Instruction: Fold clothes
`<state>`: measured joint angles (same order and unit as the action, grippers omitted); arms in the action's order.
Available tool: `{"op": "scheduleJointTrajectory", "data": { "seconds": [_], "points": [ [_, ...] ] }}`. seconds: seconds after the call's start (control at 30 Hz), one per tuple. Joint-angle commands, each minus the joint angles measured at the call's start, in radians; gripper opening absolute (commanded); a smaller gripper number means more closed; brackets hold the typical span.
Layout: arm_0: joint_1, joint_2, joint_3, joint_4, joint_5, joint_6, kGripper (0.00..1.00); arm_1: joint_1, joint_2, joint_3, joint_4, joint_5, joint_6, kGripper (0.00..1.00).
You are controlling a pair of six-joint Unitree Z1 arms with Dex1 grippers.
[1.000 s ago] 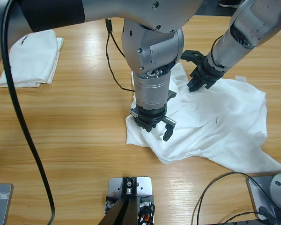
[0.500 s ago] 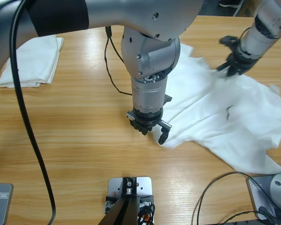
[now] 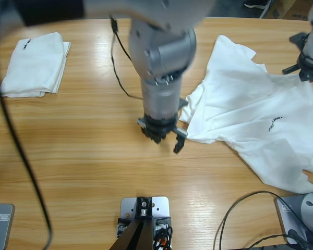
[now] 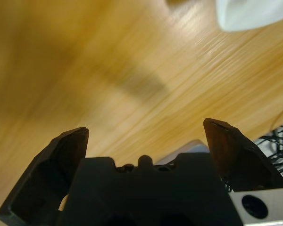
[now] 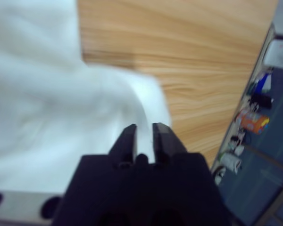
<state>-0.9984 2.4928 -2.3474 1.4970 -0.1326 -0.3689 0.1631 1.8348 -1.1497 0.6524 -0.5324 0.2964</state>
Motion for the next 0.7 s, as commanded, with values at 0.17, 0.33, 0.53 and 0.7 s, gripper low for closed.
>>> {"op": "scheduleJointTrajectory", "data": {
  "seconds": [0.17, 0.33, 0.53, 0.7],
  "points": [
    [0.162, -0.221, 0.102, -0.041, 0.014, 0.138, 0.954, 0.262, -0.103, -0.035, 0.047, 0.500, -0.070, 0.754],
    [0.202, -0.354, 0.295, -0.173, -0.091, 0.259, 0.954, 0.282, 0.028, -0.127, 0.035, 0.623, 0.106, 0.600],
    [0.216, -0.438, 0.413, -0.189, -0.122, 0.320, 0.954, 0.353, 0.163, -0.185, 0.009, 0.678, 0.356, 0.595],
    [0.219, -0.481, 0.459, -0.197, -0.122, 0.319, 0.954, 0.380, 0.228, -0.193, -0.014, 0.649, 0.448, 0.595]
  ]
}}
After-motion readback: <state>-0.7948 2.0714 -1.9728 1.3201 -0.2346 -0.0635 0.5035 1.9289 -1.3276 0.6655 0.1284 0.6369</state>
